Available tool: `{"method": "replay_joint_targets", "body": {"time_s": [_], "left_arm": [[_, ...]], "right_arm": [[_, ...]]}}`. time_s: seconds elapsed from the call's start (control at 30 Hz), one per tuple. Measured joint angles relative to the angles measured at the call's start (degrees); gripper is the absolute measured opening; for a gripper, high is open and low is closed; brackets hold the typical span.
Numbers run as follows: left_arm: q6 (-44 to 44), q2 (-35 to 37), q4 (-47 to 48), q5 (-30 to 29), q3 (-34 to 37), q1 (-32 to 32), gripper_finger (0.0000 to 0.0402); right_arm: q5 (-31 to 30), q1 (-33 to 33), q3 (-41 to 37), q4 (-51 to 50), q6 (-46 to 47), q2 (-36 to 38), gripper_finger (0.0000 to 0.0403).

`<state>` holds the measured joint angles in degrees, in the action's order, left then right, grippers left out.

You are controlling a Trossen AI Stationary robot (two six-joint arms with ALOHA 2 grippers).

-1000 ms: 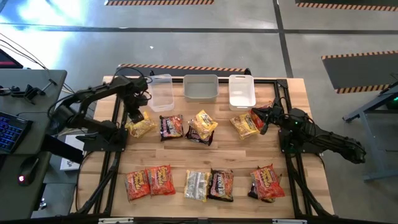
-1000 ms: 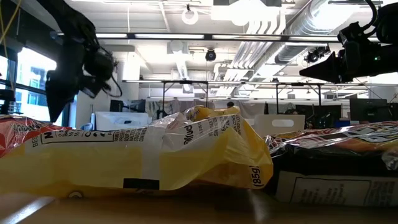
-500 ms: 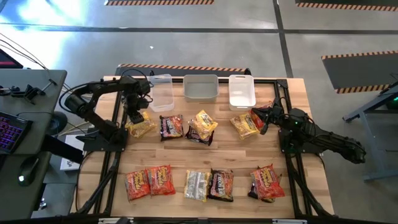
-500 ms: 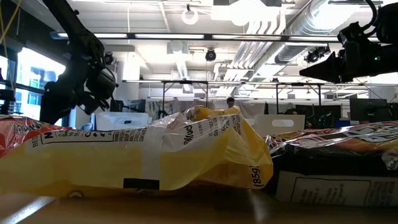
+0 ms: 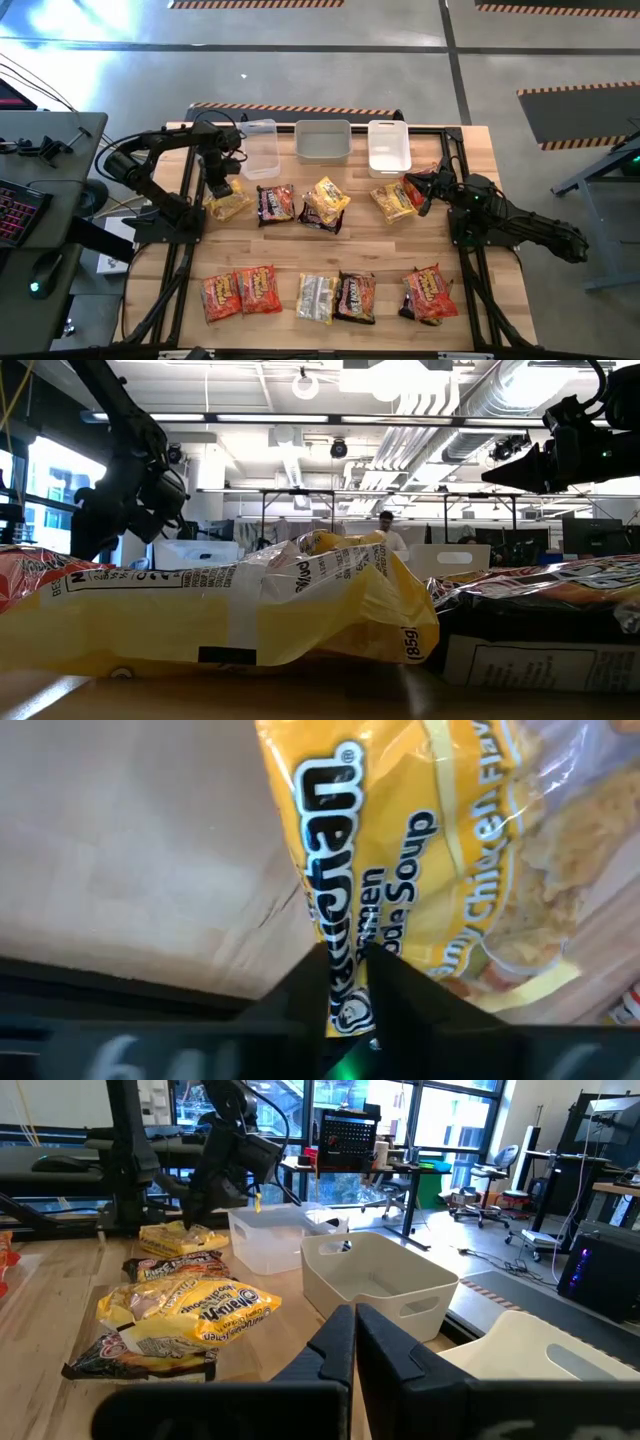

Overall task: Sort Maruchan noodles
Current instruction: Put the yellow noodle pack into the transparent bin

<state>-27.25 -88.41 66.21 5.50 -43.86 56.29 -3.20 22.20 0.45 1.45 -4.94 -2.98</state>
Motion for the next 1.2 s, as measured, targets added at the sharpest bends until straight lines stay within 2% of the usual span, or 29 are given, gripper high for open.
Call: {"method": "replay_joint_targets", "body": {"time_s": [0.1, 0.63, 0.87, 1.2], "left_arm": [[-1.01, 1.56, 0.04, -0.38, 0.0, -0.18, 0.0006], [-1.55, 26.75, 2.11, -1.57, 0.0, -7.26, 0.0], [1.78, 30.17, 5.04, -1.57, 0.0, -10.37, 0.0], [8.12, 33.79, 4.93, -4.59, -0.02, -20.67, 0.0]], "right_arm": [[-0.01, 0.0, 0.0, 0.02, 0.0, 0.0, 0.0], [-0.01, 0.0, 0.01, 0.01, 0.0, 0.0, 0.0], [-0.01, 0.0, 0.0, 0.0, -0.01, 0.02, 0.0], [-0.01, 0.0, 0.0, 0.0, 0.0, 0.0, 0.0]]}}
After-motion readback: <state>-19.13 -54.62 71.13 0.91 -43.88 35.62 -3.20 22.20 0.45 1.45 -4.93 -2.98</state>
